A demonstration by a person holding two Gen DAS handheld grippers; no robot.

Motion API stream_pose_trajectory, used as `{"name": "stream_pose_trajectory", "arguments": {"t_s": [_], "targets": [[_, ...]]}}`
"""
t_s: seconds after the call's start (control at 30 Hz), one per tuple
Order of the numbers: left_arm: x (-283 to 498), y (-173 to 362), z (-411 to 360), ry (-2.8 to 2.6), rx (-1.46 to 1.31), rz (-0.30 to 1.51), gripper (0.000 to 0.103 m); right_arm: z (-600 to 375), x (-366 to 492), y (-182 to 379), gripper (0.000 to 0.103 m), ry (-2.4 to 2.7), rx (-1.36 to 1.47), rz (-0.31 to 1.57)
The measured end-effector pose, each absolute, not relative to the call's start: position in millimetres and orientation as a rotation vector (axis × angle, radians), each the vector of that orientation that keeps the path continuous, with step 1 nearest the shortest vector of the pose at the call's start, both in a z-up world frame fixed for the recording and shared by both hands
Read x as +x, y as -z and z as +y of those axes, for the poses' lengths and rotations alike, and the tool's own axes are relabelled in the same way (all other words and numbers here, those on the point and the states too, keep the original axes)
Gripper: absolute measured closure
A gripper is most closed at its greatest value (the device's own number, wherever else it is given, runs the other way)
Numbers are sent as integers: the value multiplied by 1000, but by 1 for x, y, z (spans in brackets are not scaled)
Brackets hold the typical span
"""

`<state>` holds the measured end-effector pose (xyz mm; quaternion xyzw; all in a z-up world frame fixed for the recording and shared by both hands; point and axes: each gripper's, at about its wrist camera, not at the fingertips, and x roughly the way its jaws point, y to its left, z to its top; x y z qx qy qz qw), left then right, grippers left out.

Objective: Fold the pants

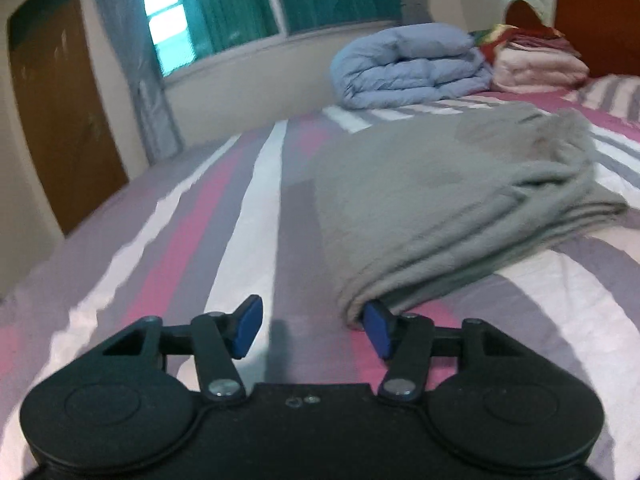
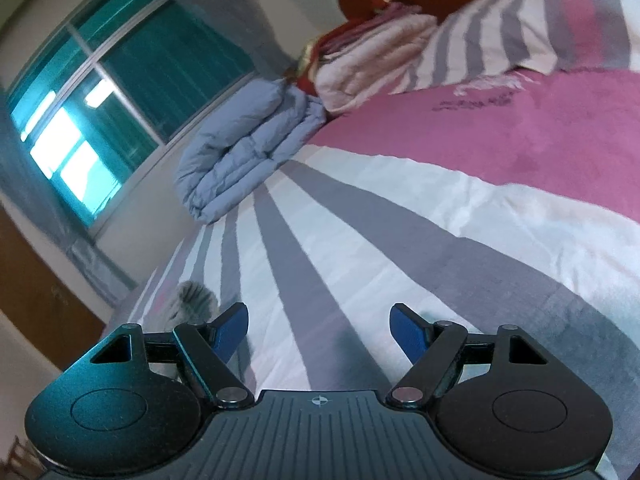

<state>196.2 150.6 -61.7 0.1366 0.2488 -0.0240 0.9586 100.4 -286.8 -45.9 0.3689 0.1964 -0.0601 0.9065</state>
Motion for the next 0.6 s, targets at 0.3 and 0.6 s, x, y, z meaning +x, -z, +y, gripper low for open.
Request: {"name": "stream_pose_trajectory", "arguments": {"t_s": [0.3, 0.6], "targets": [[195, 67, 201, 86, -40, 518, 55, -269, 115, 38, 26, -34, 695, 419], [197, 74, 212, 91, -121, 520, 48, -200, 168, 37, 35, -307, 776, 446]]}}
